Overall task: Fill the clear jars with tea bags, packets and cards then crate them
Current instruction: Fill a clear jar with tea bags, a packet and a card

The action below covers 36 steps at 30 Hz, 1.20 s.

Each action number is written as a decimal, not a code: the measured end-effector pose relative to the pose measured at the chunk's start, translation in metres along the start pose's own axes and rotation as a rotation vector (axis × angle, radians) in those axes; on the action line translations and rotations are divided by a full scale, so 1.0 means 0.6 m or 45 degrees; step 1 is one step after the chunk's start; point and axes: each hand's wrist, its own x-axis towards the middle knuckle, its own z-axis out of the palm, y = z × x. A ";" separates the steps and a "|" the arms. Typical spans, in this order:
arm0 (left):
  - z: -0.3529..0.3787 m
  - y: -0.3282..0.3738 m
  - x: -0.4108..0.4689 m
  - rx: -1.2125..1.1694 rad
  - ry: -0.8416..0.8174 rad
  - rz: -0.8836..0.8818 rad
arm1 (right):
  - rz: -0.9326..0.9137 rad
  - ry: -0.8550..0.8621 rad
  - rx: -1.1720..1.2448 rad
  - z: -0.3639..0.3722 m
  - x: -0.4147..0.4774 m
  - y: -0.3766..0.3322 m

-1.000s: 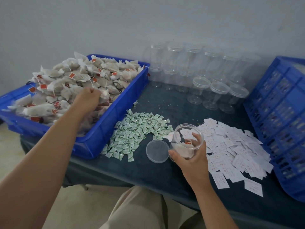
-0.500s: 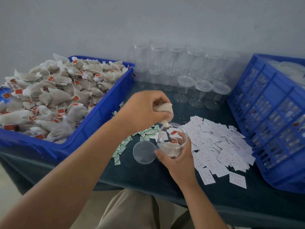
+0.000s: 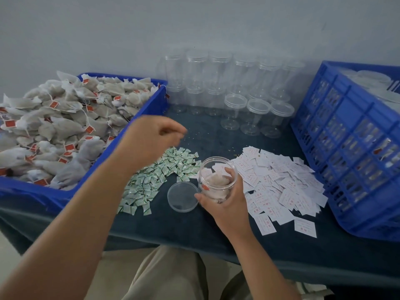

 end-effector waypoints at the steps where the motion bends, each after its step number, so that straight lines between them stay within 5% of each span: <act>1: -0.028 -0.019 0.004 0.034 0.145 -0.023 | 0.005 -0.008 -0.004 -0.001 0.000 0.001; 3: -0.079 -0.059 0.013 0.152 0.335 -0.144 | 0.024 -0.013 -0.006 -0.002 0.000 0.001; 6: -0.115 -0.119 0.017 0.567 0.226 -0.372 | 0.038 -0.013 0.001 -0.004 0.000 0.000; 10: -0.057 -0.123 -0.023 0.869 0.260 -0.097 | 0.045 -0.025 0.015 -0.003 0.000 -0.003; 15: 0.071 -0.133 -0.055 0.815 -0.328 -0.134 | 0.054 -0.025 0.016 -0.002 -0.001 -0.002; 17: 0.098 -0.158 -0.054 0.841 -0.324 -0.178 | 0.050 -0.022 0.006 -0.002 -0.002 -0.002; 26: 0.118 -0.208 -0.053 0.657 -0.007 -0.118 | 0.034 -0.011 -0.004 0.000 0.000 0.000; 31: 0.096 -0.161 -0.050 0.272 0.215 -0.248 | 0.043 -0.017 0.013 0.001 0.000 -0.002; 36: 0.078 -0.028 -0.050 -0.164 0.212 0.090 | 0.030 -0.010 0.036 0.001 -0.001 -0.003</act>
